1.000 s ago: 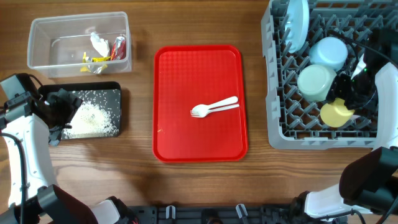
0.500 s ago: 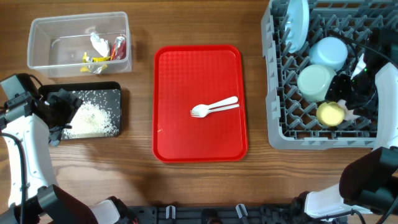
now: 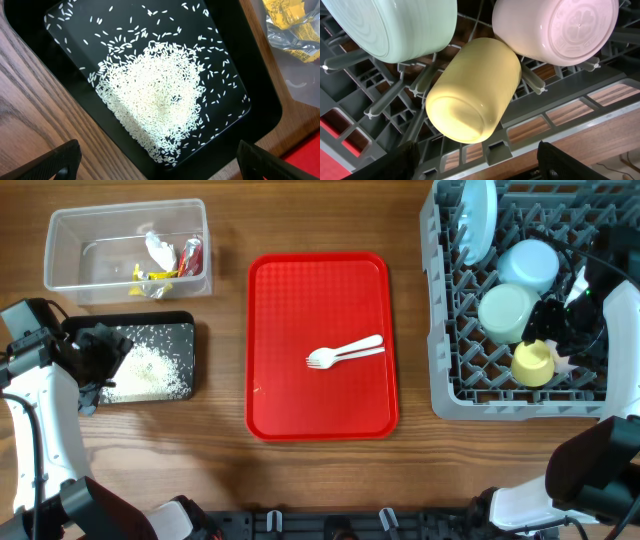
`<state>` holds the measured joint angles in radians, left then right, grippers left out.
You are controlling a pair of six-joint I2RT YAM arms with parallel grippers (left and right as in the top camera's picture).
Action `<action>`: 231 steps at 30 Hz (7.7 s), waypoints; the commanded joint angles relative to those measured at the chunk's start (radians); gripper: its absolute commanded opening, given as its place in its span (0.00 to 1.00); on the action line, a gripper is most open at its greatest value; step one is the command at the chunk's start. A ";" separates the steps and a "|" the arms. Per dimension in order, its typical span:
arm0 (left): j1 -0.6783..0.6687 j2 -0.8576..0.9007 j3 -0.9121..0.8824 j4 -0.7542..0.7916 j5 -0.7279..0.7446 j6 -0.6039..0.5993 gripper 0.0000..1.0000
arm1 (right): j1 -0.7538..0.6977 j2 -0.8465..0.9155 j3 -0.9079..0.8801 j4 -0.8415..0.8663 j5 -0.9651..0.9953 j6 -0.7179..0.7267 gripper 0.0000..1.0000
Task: Sort waste into correct bins and load items into the dishwasher rack
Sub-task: 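Lower the yellow cup into the rack and release it, then reach the right gripper to the white fork on the red tray and grip it, then carry the fork to the rack and insert it upright, then release, then move the right gripper to the white spoon and grip it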
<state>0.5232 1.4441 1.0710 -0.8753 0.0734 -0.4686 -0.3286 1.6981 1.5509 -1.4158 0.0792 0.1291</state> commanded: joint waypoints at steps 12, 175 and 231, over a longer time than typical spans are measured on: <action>0.002 0.008 0.006 -0.006 -0.003 0.016 1.00 | 0.018 0.003 -0.006 0.035 -0.107 -0.074 0.34; 0.002 0.008 0.006 0.005 -0.003 0.016 1.00 | 0.384 -0.277 -0.319 0.379 -0.048 -0.018 0.43; -0.303 0.009 0.006 0.140 0.086 0.308 1.00 | 0.718 0.409 -0.249 0.929 -0.364 -0.410 0.43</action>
<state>0.2218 1.4441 1.0710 -0.7399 0.1551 -0.1833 0.3813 2.0377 1.2991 -0.4801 -0.2955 -0.2680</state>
